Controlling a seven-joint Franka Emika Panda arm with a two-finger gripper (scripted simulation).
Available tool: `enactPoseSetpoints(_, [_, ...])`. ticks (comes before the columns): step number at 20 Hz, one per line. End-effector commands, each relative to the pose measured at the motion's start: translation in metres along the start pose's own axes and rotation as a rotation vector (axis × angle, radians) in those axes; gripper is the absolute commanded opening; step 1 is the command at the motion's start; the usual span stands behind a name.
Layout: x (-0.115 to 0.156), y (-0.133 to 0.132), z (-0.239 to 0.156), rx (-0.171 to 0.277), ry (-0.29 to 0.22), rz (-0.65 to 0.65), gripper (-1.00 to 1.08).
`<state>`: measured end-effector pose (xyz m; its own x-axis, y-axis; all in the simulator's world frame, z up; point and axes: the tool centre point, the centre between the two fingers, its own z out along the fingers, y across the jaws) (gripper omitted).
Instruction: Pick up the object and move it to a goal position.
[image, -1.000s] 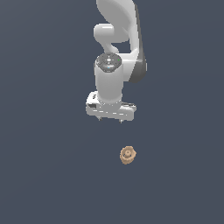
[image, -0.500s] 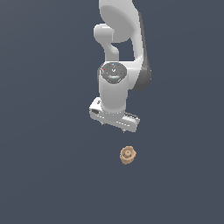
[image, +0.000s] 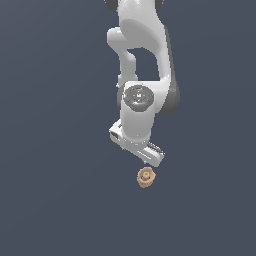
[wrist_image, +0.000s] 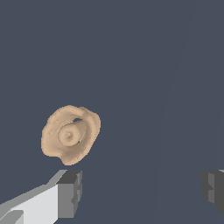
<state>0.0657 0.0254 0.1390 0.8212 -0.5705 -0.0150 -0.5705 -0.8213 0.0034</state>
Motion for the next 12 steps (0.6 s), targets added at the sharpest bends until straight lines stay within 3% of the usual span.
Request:
enactPoseSetpoints(1, [0.004,-0.009,0.005,0.001,0.002,0.061,1.00])
enactPoseSetpoints(12, [0.014,-0.048,0.026,0.004,0.009,0.313,1.00])
